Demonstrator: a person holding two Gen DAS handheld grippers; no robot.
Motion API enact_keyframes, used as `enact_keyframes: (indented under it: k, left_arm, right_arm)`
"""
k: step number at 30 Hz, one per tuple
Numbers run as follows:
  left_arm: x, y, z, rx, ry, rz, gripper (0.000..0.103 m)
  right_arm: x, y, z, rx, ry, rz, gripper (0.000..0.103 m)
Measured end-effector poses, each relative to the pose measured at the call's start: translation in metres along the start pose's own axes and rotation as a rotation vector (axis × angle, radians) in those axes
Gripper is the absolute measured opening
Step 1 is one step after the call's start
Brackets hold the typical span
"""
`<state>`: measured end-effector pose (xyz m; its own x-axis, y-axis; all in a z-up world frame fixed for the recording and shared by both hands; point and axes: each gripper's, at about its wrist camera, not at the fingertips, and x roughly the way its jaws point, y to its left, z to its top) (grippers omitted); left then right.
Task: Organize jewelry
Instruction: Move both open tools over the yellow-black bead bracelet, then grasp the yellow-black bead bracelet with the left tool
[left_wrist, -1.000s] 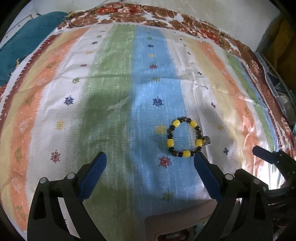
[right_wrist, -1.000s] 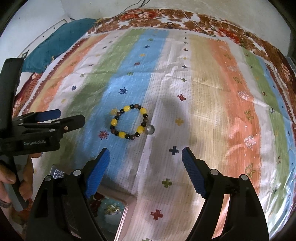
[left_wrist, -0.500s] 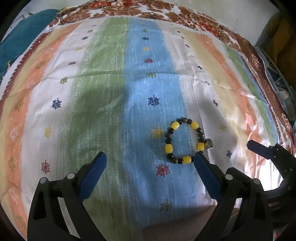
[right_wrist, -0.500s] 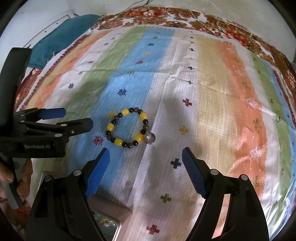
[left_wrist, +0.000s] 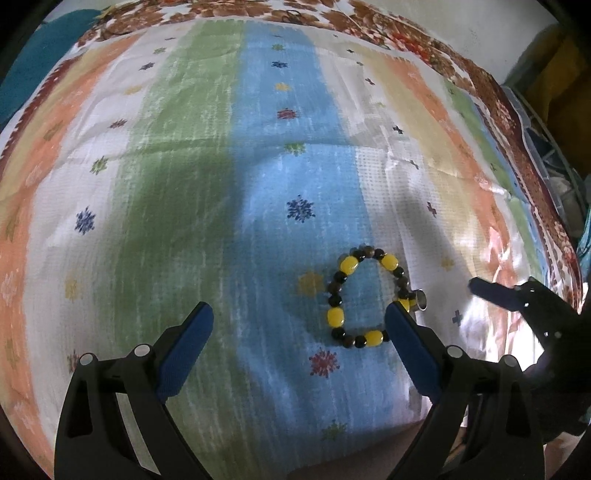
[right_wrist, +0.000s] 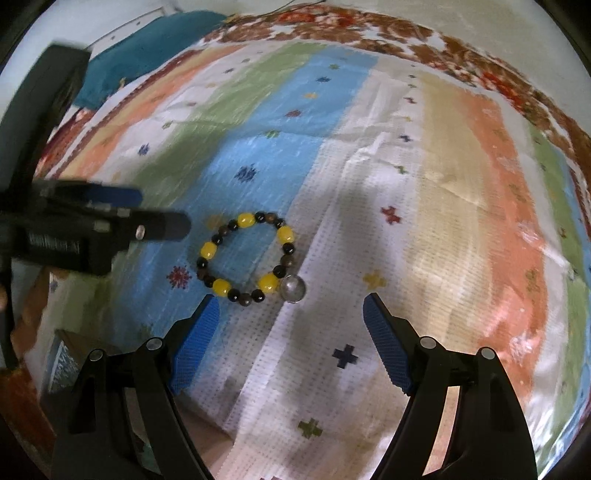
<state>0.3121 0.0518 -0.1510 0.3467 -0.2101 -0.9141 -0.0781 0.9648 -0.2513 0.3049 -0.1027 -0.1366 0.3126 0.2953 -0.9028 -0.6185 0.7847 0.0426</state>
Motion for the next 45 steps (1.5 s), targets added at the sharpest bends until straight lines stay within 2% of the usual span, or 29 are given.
enact_keyframes:
  k: [5, 8, 10, 17, 20, 23, 29, 34, 36, 40, 41, 42, 45]
  left_arm:
    - [0.007, -0.007, 0.005, 0.029, 0.003, 0.009, 0.092]
    - [0.013, -0.008, 0.006, 0.041, 0.024, 0.018, 0.089]
    - [0.019, -0.006, 0.008, 0.044, 0.045, 0.025, 0.082]
    - [0.029, -0.004, 0.013, 0.061, 0.075, 0.03, 0.075]
    - [0.037, -0.006, 0.012, 0.078, 0.101, 0.04, 0.069]
    - [0.039, -0.007, 0.012, 0.086, 0.099, 0.043, 0.069]
    - [0.044, -0.01, 0.014, 0.111, 0.101, 0.074, 0.068]
    - [0.046, -0.011, 0.015, 0.125, 0.097, 0.12, 0.052]
    - [0.046, -0.008, 0.015, 0.125, 0.09, 0.134, 0.044]
    - [0.045, -0.005, 0.015, 0.119, 0.079, 0.153, 0.03]
    - [0.045, -0.006, 0.015, 0.127, 0.076, 0.157, 0.027]
    - [0.044, -0.006, 0.014, 0.137, 0.075, 0.155, 0.018]
    - [0.044, -0.008, 0.012, 0.156, 0.069, 0.155, 0.011]
  right_arm:
    - [0.008, 0.006, -0.001, -0.082, -0.003, -0.003, 0.08]
    - [0.013, 0.003, 0.001, -0.085, 0.001, 0.007, 0.08]
    - [0.016, 0.0, 0.001, -0.088, 0.003, 0.01, 0.08]
    - [0.025, -0.007, -0.001, -0.098, 0.01, 0.028, 0.08]
    - [0.025, -0.001, 0.001, -0.141, 0.004, 0.026, 0.08]
    - [0.028, 0.001, 0.0, -0.162, 0.007, 0.041, 0.08]
    - [0.031, 0.0, 0.002, -0.182, 0.005, 0.039, 0.072]
    - [0.033, -0.001, 0.003, -0.193, -0.003, 0.045, 0.066]
    - [0.033, 0.0, 0.004, -0.197, -0.007, 0.047, 0.059]
    - [0.033, -0.001, 0.005, -0.188, -0.007, 0.046, 0.053]
    - [0.033, -0.001, 0.005, -0.187, -0.007, 0.048, 0.049]
    - [0.033, -0.001, 0.005, -0.184, -0.006, 0.052, 0.042]
    - [0.033, -0.002, 0.006, -0.178, -0.005, 0.055, 0.036]
